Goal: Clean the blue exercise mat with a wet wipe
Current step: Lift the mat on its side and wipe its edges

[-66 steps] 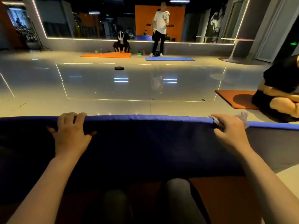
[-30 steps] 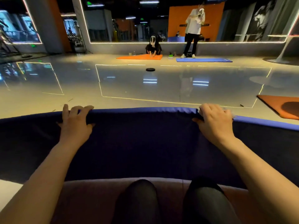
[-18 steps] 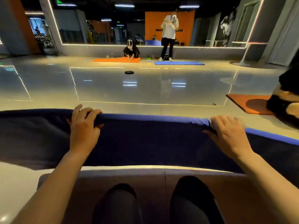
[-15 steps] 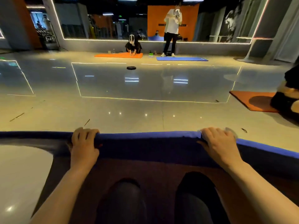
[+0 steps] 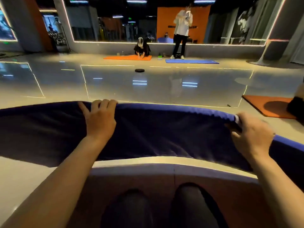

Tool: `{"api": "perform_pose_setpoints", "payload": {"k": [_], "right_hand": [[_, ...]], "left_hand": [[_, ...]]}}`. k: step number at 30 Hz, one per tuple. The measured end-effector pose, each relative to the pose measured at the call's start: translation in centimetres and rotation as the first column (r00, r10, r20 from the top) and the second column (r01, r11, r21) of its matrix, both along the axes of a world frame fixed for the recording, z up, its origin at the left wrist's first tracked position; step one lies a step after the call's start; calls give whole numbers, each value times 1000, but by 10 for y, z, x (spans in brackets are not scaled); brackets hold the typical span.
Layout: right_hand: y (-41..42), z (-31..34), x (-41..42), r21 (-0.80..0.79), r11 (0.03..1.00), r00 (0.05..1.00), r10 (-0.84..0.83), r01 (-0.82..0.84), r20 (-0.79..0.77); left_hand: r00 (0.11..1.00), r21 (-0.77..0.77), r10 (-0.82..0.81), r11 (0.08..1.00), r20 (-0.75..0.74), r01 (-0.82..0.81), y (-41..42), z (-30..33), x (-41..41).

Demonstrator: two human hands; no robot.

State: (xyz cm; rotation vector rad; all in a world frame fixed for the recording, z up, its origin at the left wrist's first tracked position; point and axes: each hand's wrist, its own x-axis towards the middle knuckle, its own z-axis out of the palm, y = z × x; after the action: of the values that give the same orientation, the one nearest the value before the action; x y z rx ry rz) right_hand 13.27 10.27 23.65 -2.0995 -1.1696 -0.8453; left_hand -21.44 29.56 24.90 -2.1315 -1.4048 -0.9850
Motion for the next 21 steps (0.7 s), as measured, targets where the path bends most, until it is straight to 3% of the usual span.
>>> {"api": "perform_pose_setpoints", "payload": {"k": [2,4,7,9,12,15,18,21], "right_hand": [[-14,15,14,135,990,998,-44,37,46],[-24,21,29,165,984,991,-82,64,107],[-26,15,38,214,967,964,-183,140,193],[-19,4,31,253,962,953,-169,105,250],[-7,-32,7,113,991,964,37,-69,264],[-3,-95,-17,-112,976,969,200,-185,144],[-5,-156,-32,-256,934,966,259,-248,7],[-14,-188,-40,-326,907,963,266,-267,-48]], "left_hand": [[998,251,-59,967,22,52,10,33,19],[995,406,-97,910,10,85,17,52,34],[988,452,-152,881,-4,138,28,57,42],[988,434,-154,889,-15,145,34,44,35],[990,291,-117,947,-80,135,43,-4,7],[963,-31,-104,995,-249,99,49,-78,-26],[905,-279,-143,960,-401,28,35,-152,-44],[873,-459,-180,886,-453,-55,11,-189,-53]]}}
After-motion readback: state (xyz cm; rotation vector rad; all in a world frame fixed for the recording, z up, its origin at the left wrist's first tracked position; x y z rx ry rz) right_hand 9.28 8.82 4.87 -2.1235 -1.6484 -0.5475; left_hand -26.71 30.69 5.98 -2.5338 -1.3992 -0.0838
